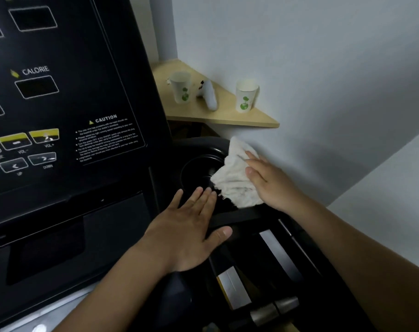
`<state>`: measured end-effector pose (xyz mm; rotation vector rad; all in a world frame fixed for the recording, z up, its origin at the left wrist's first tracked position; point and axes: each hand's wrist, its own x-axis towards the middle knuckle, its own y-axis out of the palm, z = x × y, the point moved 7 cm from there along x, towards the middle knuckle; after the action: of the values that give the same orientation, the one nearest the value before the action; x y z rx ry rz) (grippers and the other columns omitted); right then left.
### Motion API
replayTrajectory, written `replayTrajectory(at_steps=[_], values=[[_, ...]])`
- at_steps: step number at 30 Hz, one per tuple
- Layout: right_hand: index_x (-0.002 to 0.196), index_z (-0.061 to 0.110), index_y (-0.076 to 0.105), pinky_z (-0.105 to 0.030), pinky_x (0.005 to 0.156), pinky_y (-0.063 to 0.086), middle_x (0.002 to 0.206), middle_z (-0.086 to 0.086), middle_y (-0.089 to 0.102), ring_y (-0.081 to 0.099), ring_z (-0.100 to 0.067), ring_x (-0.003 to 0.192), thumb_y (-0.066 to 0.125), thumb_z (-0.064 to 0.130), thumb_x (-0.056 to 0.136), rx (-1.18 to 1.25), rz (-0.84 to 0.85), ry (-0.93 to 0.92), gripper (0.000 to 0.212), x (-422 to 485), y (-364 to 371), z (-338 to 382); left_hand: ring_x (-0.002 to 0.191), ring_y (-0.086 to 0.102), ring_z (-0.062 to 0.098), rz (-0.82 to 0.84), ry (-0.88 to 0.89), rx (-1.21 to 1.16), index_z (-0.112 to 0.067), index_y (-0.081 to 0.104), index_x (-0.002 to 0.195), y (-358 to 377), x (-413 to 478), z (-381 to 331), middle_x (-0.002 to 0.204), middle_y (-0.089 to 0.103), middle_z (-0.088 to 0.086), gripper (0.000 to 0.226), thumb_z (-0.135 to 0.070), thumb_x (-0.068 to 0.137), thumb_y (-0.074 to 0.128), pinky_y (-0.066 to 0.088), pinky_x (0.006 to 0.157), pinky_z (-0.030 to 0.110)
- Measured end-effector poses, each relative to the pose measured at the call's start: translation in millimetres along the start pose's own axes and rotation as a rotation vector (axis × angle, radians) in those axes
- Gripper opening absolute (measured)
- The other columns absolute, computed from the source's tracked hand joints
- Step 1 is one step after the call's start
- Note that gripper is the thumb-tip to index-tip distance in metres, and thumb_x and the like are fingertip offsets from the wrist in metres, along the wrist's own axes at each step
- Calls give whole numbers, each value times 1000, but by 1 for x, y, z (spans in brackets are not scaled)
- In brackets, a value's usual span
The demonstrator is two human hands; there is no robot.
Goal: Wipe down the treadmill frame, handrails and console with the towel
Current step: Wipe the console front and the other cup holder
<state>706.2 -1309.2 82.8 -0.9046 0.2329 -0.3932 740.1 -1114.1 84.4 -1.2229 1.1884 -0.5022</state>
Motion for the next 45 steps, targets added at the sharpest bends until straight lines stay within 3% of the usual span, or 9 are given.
replayTrajectory(at_steps=[3,7,11,20,28,32,35,39,45], values=[[145,24,41,-31,106,32,153,-5,39,41,-24,136,35,32,104,120,15,83,42,-24,-11,-19,146,-27,5,11,-20,-83,-23,-20,153,0,5,-9,162,-22,-8,86,-71,84,0,-10,123,41],[153,37,4,-45,115,23,163,-6,-7,16,-36,146,30,48,100,-235,202,93,59,-10,13,-12,147,-22,4,-38,-71,-114,-21,-12,156,-1,20,-20,164,-16,-7,86,-71,87,3,-8,124,37],[152,26,-8,-62,114,11,158,-18,-18,-3,-51,142,30,47,98,-522,133,-39,70,34,37,17,146,-25,5,-6,-195,-174,-18,-16,154,-4,26,-11,162,-20,-5,79,-64,96,12,-11,123,35],[154,23,2,-49,114,27,163,-8,-7,17,-40,142,25,40,96,-240,201,-117,64,11,10,-9,144,-25,-6,-94,-161,-185,-37,-10,154,-5,33,-13,159,-17,-21,78,-73,86,-7,-8,123,35],[152,21,-6,-55,106,34,160,-18,-3,25,-48,137,37,52,94,-144,234,119,79,43,24,-16,148,17,5,-93,-127,-199,-24,39,142,-11,54,-19,155,36,-2,94,-80,82,-8,1,124,29],[153,30,2,-45,99,43,158,-10,21,42,-31,131,44,56,87,186,371,116,82,80,19,-35,146,-7,-3,-105,-151,-176,-23,15,157,-14,61,-26,162,10,-10,102,-83,78,-9,-7,121,23],[152,31,-12,-51,106,37,161,-12,-1,32,-42,137,32,56,92,105,400,116,78,39,17,-37,150,8,7,-206,-100,-144,-20,35,150,-18,58,-30,159,27,-5,85,-74,92,3,1,124,29],[149,22,-21,-59,100,35,157,-22,-15,24,-51,134,-4,58,76,-153,320,54,83,-32,4,-23,153,6,10,-188,-9,-124,-29,27,155,-15,62,-31,164,17,-9,66,-63,100,13,3,122,37],[150,30,2,-64,98,38,151,-19,18,33,-53,128,39,54,91,179,289,174,73,46,20,-34,137,41,15,-233,-15,-109,-14,55,136,-21,64,-32,135,56,0,58,-52,102,28,34,112,54]])
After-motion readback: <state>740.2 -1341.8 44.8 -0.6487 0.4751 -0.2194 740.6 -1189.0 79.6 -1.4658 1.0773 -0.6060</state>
